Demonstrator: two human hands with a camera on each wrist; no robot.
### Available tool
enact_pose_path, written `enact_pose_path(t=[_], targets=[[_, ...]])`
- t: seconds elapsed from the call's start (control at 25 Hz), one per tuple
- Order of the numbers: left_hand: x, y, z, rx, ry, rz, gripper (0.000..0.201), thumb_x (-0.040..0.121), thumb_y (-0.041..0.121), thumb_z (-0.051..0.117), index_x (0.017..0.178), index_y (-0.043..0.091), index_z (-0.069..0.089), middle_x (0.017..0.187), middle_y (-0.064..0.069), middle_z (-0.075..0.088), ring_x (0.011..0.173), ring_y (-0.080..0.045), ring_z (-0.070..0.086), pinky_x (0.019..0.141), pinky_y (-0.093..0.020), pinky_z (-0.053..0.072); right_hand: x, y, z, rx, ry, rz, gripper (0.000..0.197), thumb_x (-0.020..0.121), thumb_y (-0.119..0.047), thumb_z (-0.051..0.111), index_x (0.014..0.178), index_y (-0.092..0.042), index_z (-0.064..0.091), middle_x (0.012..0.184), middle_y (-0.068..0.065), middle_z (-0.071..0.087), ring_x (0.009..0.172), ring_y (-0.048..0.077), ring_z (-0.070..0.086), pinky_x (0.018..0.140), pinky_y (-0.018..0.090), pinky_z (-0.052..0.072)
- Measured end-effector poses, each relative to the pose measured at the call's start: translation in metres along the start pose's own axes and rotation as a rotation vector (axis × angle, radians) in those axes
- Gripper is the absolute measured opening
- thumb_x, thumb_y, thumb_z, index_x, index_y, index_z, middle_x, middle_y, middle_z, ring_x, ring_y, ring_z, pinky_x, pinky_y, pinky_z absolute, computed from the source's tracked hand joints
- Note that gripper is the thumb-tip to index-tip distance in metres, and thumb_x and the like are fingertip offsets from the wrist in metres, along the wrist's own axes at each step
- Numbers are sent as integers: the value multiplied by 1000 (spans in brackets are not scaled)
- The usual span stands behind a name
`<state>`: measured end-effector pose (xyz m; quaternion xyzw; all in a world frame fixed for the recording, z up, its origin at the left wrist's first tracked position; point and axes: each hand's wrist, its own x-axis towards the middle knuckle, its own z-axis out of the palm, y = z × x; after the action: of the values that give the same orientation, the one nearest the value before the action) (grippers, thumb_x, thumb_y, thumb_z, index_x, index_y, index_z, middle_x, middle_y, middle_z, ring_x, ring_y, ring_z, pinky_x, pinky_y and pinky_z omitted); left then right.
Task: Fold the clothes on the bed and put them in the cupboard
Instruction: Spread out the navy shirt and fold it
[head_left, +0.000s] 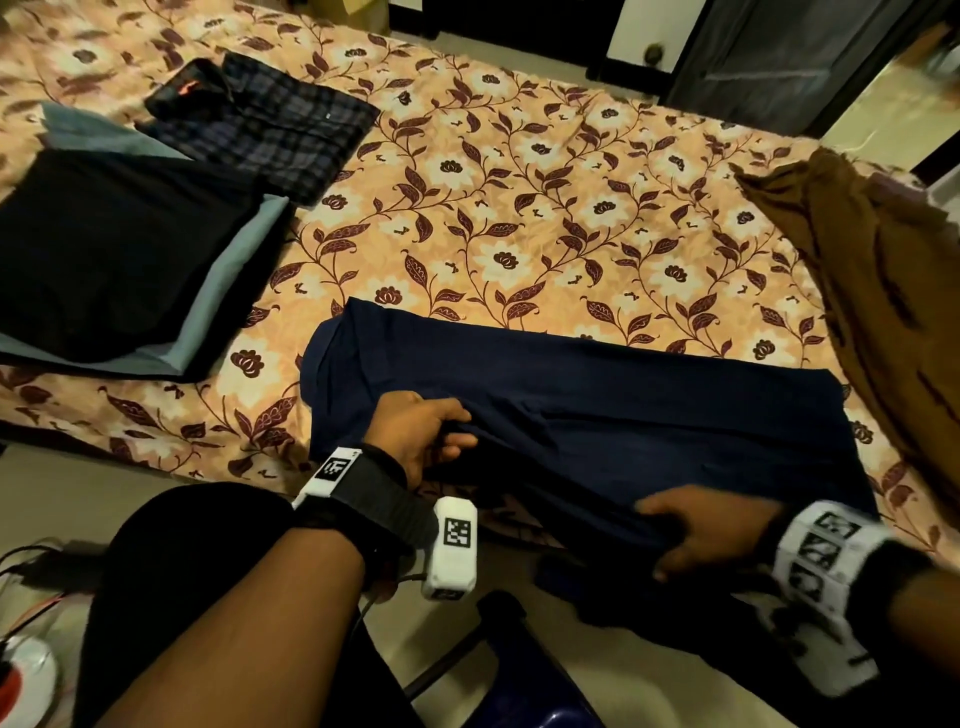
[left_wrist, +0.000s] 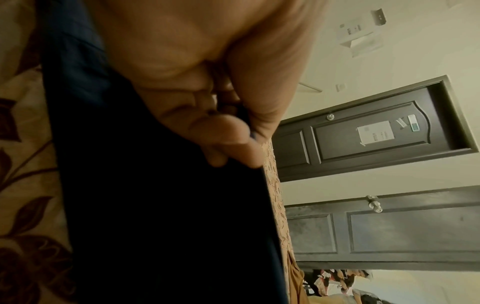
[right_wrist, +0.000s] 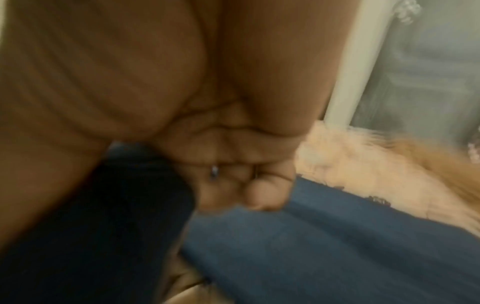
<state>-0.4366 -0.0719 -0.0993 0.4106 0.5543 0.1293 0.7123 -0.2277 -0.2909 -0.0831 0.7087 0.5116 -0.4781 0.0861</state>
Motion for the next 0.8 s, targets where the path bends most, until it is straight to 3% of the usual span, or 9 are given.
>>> enact_pose_path(t=[0.16,0.28,0.36,0.44,0.48,0.56,0.64,0.72,0.8], targets=[[-1,6,4,85,85,88,30,80,-2,59,74,15,35,58,-9,47,32,-16,44,38,-22,29,-54,3,-53,-464,-172,288,35,70,-51,77,74,-26,51,86,-10,54,90,15,60,72,25,41],[5,16,-8,395,69,158,34,83,15,67,61,12,41,47,-9,49,35,-22,46,44,-26,32,-90,16,-71,-9,-29,225,20,79,-29,76,69,-21,60,61,-4,60,56,5,57,53,24,43],[9,24,-21,714,188,315,49,82,43,71,53,11,46,47,-7,52,46,-27,54,50,-28,36,-107,29,-82,195,114,128,23,76,-30,79,85,-13,66,71,5,68,59,13,64,53,27,50],[12,28,-29,828,272,565,47,73,65,69,66,19,56,72,-5,62,74,-28,62,64,-35,45,-115,45,-89,123,152,129,46,64,-57,78,91,-23,65,85,4,70,71,12,67,64,31,55],[13,28,-31,845,169,630,44,65,73,68,83,34,61,101,1,65,100,-24,61,81,-42,49,-114,56,-90,-5,137,171,57,58,-73,71,92,-28,62,87,-1,69,75,8,65,70,32,53],[17,24,-31,1086,-171,569,67,44,86,64,105,69,44,143,20,36,142,-17,25,112,-56,22,-111,72,-87,-287,148,318,59,62,-79,62,95,-30,53,89,-9,64,83,5,60,78,32,44],[27,15,-26,1427,-318,440,81,47,82,69,119,71,33,153,22,23,148,-15,6,115,-54,1,-107,95,-80,-291,338,363,39,82,-61,58,100,-28,48,96,-8,62,95,17,61,83,35,41],[34,8,-20,1556,-217,441,71,68,54,80,129,53,43,151,13,35,145,-19,22,114,-50,5,-109,109,-71,-407,433,413,30,92,-51,47,112,-28,49,108,-6,63,106,20,61,92,43,42],[35,11,-24,1379,-73,581,40,74,30,82,101,47,57,121,5,61,124,-23,50,110,-47,21,-110,119,-61,-630,440,501,27,89,-50,47,113,-38,48,113,-14,60,108,11,58,96,45,34]])
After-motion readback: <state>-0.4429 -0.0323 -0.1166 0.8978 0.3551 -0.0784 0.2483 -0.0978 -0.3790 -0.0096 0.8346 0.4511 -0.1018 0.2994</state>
